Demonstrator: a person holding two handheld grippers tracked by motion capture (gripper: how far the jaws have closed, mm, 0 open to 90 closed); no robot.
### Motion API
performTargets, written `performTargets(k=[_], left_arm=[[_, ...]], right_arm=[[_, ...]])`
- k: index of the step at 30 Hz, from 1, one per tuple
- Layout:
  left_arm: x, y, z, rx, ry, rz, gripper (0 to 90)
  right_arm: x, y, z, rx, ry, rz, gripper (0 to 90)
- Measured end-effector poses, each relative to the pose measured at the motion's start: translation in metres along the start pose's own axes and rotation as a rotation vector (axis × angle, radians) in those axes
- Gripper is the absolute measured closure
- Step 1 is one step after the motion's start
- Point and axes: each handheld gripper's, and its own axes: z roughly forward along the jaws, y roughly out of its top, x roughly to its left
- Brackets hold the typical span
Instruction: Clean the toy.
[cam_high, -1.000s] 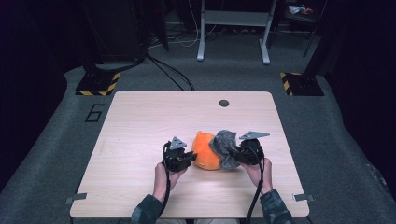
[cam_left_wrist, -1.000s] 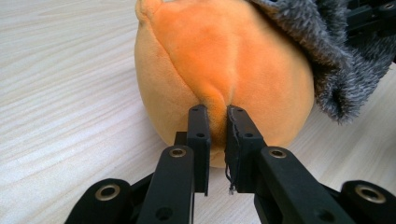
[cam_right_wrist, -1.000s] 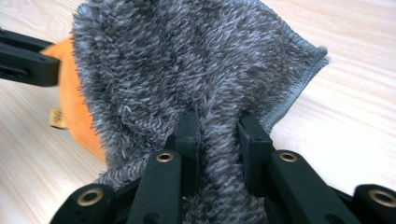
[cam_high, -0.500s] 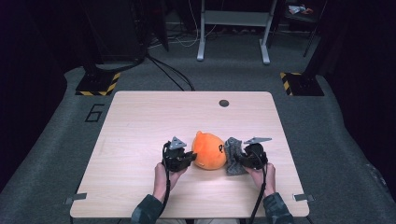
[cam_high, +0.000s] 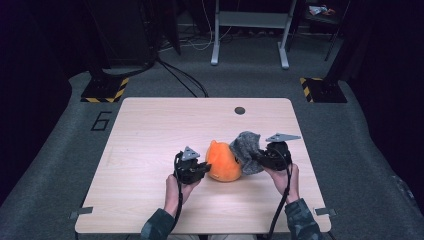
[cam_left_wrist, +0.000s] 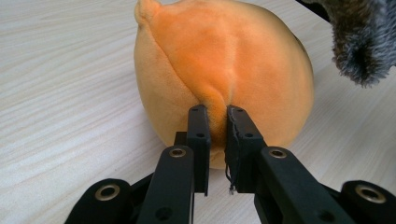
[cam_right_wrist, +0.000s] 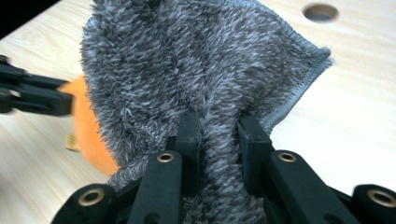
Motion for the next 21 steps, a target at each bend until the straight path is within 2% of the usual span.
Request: performTargets(k=[1, 4, 5, 6, 8, 9, 11, 12, 16, 18, 21], left_arm=[[0.000, 0.000, 0.000, 0.001, 0.000, 0.003, 80.7], [-0.001, 0.001, 0.000, -0.006, -0.005, 0.002, 80.7], [-0.001, 0.001, 0.000, -0.007, -0.006, 0.002, 80.7], [-0.001, 0.001, 0.000, -0.009, -0.006, -0.001, 80.7], [-0.001, 0.002, 0.000, -0.008, -0.008, 0.005, 80.7], [-0.002, 0.002, 0.000, -0.008, -0.008, 0.006, 80.7], [-0.003, 0.003, 0.000, -0.009, -0.009, 0.010, 80.7], [-0.003, 0.004, 0.000, -0.011, -0.008, 0.015, 80.7], [-0.005, 0.005, 0.001, -0.014, -0.031, 0.023, 80.7], [-0.006, 0.005, 0.001, -0.005, -0.031, 0.031, 80.8], [-0.006, 0.004, 0.001, -0.001, -0.033, 0.029, 80.8]], right_arm=[[0.008, 0.008, 0.003, 0.001, 0.011, -0.030, 73.7], [0.015, 0.015, 0.007, 0.008, 0.018, -0.053, 73.7], [0.024, 0.023, 0.014, 0.013, 0.027, -0.076, 73.6], [0.028, 0.026, 0.017, 0.015, 0.034, -0.088, 73.6], [0.031, 0.028, 0.020, 0.019, 0.039, -0.087, 73.6], [0.040, 0.033, 0.026, 0.023, 0.046, -0.108, 73.5], [0.042, 0.035, 0.029, 0.024, 0.047, -0.116, 73.5], [0.048, 0.039, 0.035, 0.028, 0.053, -0.128, 73.4], [0.055, 0.042, 0.042, 0.036, 0.048, -0.148, 73.3], [0.061, 0.042, 0.051, 0.055, 0.024, -0.188, 73.0], [0.060, 0.039, 0.052, 0.055, 0.026, -0.187, 73.1]])
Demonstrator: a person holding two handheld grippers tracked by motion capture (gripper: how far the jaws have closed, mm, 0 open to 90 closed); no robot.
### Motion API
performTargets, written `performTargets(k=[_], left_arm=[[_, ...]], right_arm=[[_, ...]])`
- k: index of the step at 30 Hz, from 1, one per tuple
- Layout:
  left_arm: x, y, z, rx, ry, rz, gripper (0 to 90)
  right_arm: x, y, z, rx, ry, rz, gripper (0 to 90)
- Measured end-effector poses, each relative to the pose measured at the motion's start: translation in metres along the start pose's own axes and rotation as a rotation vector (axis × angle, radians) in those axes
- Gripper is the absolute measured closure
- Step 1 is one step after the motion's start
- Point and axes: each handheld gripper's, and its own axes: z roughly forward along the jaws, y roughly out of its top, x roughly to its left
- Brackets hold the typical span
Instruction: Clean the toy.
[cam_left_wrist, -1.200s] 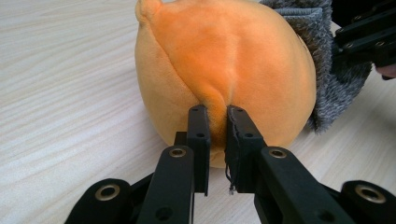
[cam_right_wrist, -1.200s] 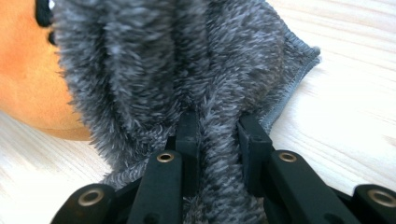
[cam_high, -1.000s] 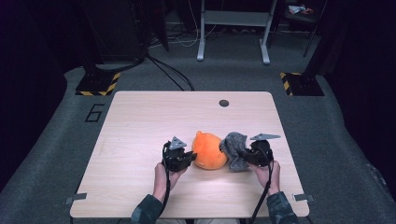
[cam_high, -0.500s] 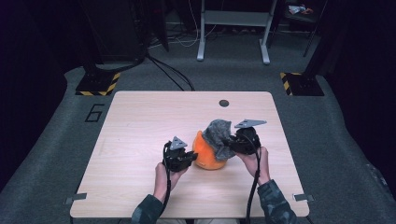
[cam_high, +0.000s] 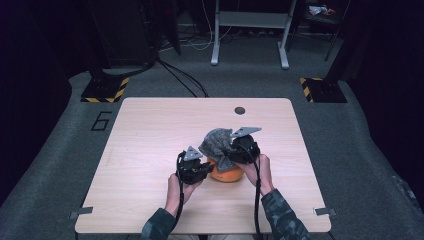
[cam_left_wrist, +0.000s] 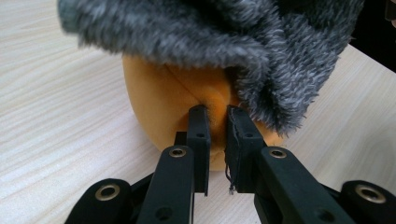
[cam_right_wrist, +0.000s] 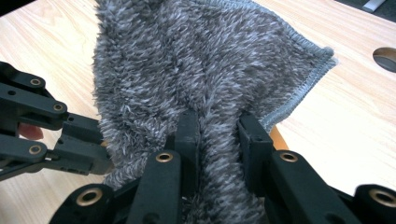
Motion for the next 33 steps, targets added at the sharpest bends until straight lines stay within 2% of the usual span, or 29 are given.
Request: performTargets(k=[8, 16, 32, 33], left_arm=[[-0.001, -0.001, 0.001, 0.001, -0.002, -0.009, 80.9], [0.000, -0.001, 0.001, 0.006, 0.002, -0.011, 81.0], [0.004, -0.002, 0.003, 0.005, 0.008, -0.023, 81.0], [0.004, -0.003, 0.003, 0.004, 0.009, -0.024, 81.0]], right_arm=[[-0.004, -0.007, -0.007, -0.008, 0.005, 0.013, 73.0], [-0.011, -0.020, -0.014, -0.018, 0.001, 0.047, 72.9], [-0.034, -0.058, -0.024, 0.006, -0.032, 0.127, 72.9], [-0.037, -0.063, -0.024, 0.012, -0.038, 0.144, 72.9]])
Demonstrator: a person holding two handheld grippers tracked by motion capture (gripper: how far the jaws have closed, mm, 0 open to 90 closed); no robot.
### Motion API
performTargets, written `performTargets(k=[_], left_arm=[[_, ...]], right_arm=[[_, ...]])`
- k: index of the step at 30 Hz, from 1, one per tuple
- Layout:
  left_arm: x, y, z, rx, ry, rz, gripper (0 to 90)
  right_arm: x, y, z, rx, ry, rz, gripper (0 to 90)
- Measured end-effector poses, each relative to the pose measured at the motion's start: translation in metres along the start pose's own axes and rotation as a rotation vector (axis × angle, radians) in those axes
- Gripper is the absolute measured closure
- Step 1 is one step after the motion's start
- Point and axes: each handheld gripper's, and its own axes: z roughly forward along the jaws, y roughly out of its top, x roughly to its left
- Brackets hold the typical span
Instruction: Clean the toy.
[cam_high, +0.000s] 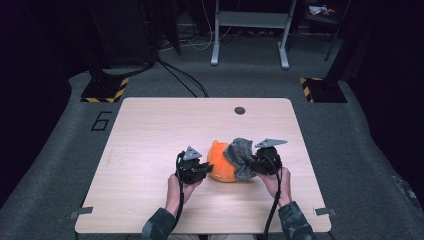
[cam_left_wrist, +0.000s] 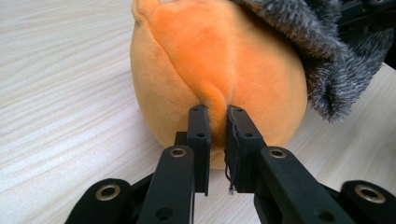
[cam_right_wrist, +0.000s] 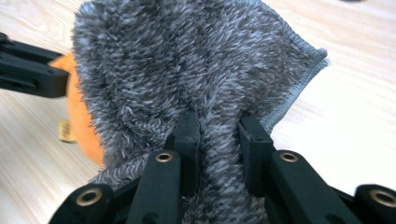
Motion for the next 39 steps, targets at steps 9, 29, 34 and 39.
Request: performTargets(k=[9, 29, 34, 39], left_arm=[[0.002, -0.001, 0.000, -0.001, 0.002, -0.003, 80.9], [0.007, -0.005, 0.000, -0.002, 0.014, -0.027, 80.7], [0.007, -0.005, 0.000, -0.004, 0.016, -0.025, 80.5], [0.010, -0.006, 0.001, -0.009, 0.017, -0.019, 79.3]], right_arm=[[-0.013, -0.017, 0.005, 0.029, -0.022, 0.049, 73.1], [-0.024, -0.026, -0.003, -0.006, -0.064, 0.095, 73.8], [-0.012, -0.011, -0.019, -0.079, -0.019, 0.084, 73.8], [0.001, -0.008, 0.001, -0.023, -0.005, 0.039, 73.8]])
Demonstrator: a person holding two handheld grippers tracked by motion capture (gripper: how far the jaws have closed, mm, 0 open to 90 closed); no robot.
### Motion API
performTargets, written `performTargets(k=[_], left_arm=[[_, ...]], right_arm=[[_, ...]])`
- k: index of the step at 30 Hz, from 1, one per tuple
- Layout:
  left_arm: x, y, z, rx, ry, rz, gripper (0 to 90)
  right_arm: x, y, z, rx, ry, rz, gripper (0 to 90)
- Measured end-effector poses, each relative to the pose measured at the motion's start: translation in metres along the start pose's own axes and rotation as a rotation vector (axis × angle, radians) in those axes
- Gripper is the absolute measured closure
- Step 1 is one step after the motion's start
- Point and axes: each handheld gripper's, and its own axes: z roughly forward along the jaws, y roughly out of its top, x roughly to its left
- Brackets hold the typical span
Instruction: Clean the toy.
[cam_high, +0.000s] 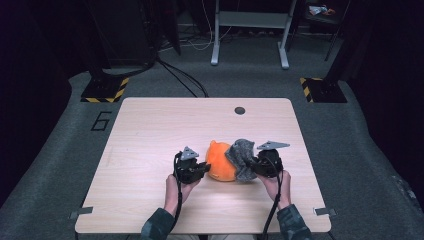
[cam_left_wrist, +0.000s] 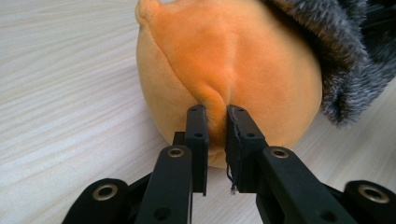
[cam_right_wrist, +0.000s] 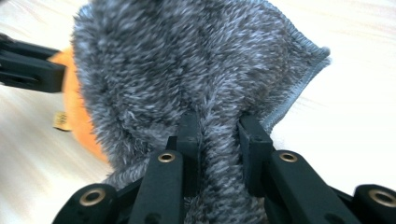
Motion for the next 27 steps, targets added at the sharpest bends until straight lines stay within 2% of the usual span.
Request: performTargets(k=[4, 5, 6, 7, 8, 10, 11, 14, 16, 17, 20, 22, 23, 24, 27], left_arm=[[0.004, -0.001, -0.001, -0.001, 0.000, -0.006, 69.3], [0.005, -0.001, 0.000, -0.002, 0.004, 0.003, 69.3], [0.005, -0.002, 0.000, 0.005, 0.007, 0.004, 59.4], [0.005, -0.002, 0.001, 0.010, 0.013, 0.008, 59.4], [0.007, -0.003, 0.001, 0.009, 0.015, 0.010, 51.3], [0.009, -0.005, 0.002, 0.011, 0.026, 0.020, 49.0], [0.009, -0.006, 0.003, 0.009, 0.026, 0.028, 45.4], [0.011, -0.007, 0.004, 0.019, 0.016, 0.063, 41.0], [0.010, -0.006, 0.006, 0.017, 0.008, 0.090, 40.6], [0.010, -0.006, 0.006, 0.017, 0.008, 0.090, 40.5], [0.007, -0.005, 0.009, 0.027, -0.001, 0.133, 41.1], [0.005, -0.005, 0.011, 0.032, -0.004, 0.148, 45.2], [0.003, -0.006, 0.013, 0.029, -0.004, 0.172, 45.2], [0.001, -0.006, 0.014, 0.027, -0.005, 0.172, 49.6], [-0.002, -0.006, 0.016, 0.023, 0.003, 0.196, 54.0]], right_arm=[[-0.004, 0.002, 0.007, 0.001, -0.004, 0.012, 73.9], [-0.004, 0.002, 0.007, 0.001, -0.004, 0.012, 73.9], [-0.004, 0.004, 0.008, 0.006, -0.014, 0.000, 73.8], [-0.004, 0.004, 0.008, 0.006, -0.014, 0.000, 73.8], [-0.005, 0.007, 0.010, 0.007, -0.015, -0.008, 73.8], [-0.005, 0.007, 0.010, 0.017, -0.021, 0.003, 73.9], [-0.006, 0.009, 0.011, 0.012, -0.016, -0.010, 73.8], [-0.007, 0.012, 0.013, 0.021, -0.017, 0.000, 73.8], [-0.008, 0.013, 0.015, 0.021, -0.029, -0.008, 73.9], [-0.008, 0.013, 0.015, 0.021, -0.029, -0.008, 73.9], [-0.010, 0.013, 0.017, 0.018, -0.027, -0.004, 73.9], [-0.011, 0.012, 0.017, 0.022, -0.022, 0.007, 73.9], [-0.011, 0.012, 0.017, 0.021, -0.019, 0.009, 73.9], [-0.013, 0.011, 0.017, 0.020, -0.017, 0.010, 73.9], [-0.013, 0.011, 0.018, 0.018, -0.016, 0.020, 73.9]])
